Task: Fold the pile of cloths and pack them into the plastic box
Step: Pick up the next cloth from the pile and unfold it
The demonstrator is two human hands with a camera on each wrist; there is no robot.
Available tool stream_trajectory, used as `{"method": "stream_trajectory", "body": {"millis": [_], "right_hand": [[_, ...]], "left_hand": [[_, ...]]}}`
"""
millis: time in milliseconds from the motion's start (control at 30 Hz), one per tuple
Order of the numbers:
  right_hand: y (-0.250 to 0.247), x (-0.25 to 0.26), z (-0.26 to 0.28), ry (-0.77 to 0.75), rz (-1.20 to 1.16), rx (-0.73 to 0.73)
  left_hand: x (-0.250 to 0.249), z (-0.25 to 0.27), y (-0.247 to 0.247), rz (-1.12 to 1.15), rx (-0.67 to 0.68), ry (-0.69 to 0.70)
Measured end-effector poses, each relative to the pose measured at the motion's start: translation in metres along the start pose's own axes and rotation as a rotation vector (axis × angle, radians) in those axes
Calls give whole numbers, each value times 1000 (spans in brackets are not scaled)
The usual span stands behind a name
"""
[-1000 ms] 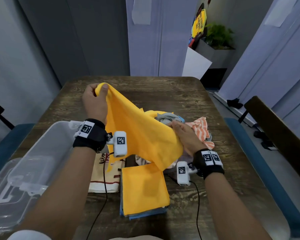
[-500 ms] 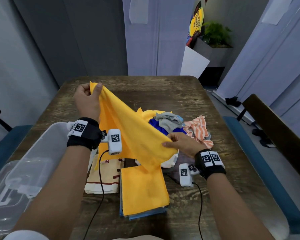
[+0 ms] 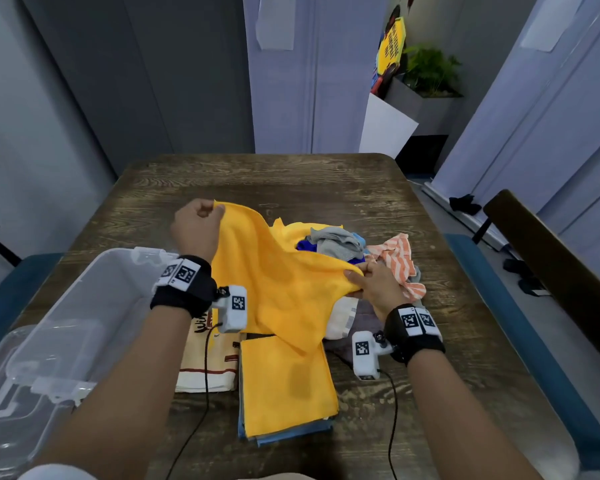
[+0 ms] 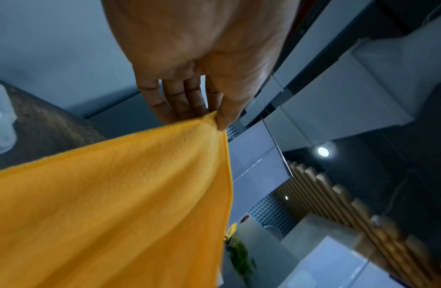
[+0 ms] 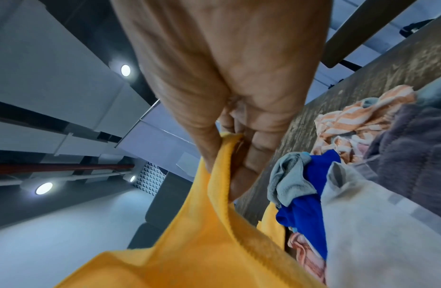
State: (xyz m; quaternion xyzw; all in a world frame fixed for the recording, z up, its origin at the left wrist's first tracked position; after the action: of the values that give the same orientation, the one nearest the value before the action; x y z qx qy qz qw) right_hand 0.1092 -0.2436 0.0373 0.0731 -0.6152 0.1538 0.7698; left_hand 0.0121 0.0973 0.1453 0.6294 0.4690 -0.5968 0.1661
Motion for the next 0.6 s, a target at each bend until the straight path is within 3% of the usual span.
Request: {"method": "stream_trajectory", "body": {"millis": [133,200,300,367,600], "right_hand": [[18,-16,7,90,-19,15],[17,-23,7,118,-17,-69],[-3,-41,5,177,-86,-330],[-14,-53,4,194,-147,-411],[-6,-54,4,214,110,-356]], "left_hand": [[15,28,37,-30,182,1],[22,38,50,-20,227,-23],[26,42,49,-11,141,-56],[28,40,40,-37,50,-92],[32,44,53,-137,117,-124]]}}
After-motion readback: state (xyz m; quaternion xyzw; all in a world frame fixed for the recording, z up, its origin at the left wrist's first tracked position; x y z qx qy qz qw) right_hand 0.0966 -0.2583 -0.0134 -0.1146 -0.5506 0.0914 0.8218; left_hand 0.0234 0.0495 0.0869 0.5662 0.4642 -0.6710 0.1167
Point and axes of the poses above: each hand's wrist, its own z-axis away from the middle knuckle, its own y-axis out of the palm, x = y × z, the point moved 6 cm from there along -z, towards the middle knuckle, and after that the axes turned 1 degree about x, right-handed, at the moved point
